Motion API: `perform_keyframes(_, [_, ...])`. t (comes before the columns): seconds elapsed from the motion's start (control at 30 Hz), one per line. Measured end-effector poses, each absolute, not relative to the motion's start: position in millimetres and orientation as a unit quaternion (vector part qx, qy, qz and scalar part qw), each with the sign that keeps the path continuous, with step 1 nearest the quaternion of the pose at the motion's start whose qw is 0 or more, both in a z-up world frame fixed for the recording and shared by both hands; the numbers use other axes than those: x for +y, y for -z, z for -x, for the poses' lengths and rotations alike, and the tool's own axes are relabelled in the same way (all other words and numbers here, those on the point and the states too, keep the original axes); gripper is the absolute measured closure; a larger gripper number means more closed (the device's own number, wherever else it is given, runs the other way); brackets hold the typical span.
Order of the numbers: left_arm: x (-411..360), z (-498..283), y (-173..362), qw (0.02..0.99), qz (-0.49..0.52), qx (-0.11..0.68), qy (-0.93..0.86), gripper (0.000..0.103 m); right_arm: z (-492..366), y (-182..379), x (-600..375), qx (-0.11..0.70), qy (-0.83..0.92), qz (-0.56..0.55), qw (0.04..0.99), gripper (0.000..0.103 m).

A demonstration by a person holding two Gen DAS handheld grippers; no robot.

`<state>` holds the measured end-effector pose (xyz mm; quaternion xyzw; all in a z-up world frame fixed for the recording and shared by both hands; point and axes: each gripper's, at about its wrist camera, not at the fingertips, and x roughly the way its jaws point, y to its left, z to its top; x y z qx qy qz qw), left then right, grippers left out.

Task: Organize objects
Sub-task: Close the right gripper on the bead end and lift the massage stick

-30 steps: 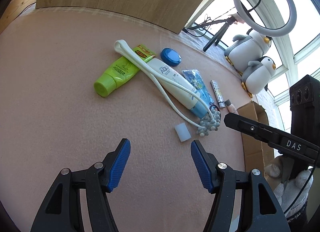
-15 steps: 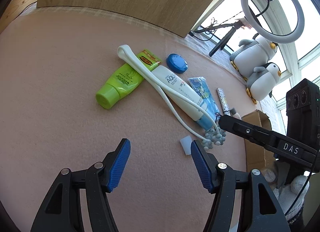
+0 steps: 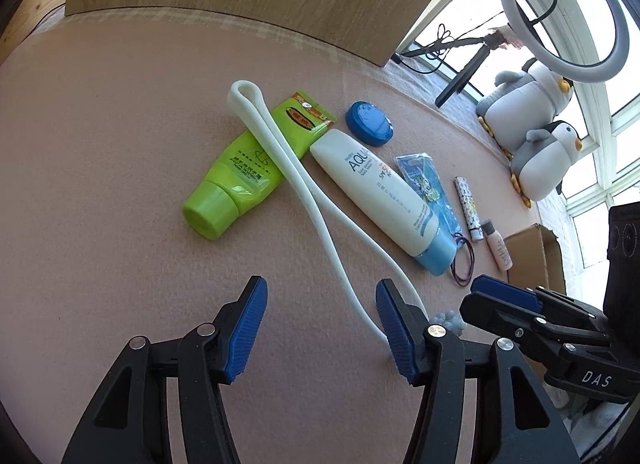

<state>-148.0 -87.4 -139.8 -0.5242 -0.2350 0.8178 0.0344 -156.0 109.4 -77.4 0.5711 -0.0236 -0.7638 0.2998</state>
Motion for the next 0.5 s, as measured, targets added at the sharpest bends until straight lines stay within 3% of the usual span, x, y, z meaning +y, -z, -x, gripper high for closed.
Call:
perform_keyframes(0.13, [-81, 154, 149, 0.037, 0.532, -0.234, -0.813, 0.050, 170, 93, 113, -0.019, 0.756, -0.586, 0.291, 0.067])
perform_keyframes(0.4, [-69, 153, 154, 0.055, 0.531, -0.222, -0.816, 0.058, 177, 123, 102, -0.022, 0.721, -0.622, 0.304, 0.083])
perform_keyframes(0.5, [-67, 149, 156, 0.065, 0.532, -0.230, -0.812, 0.073, 170, 124, 99, -0.017, 0.717, -0.624, 0.311, 0.084])
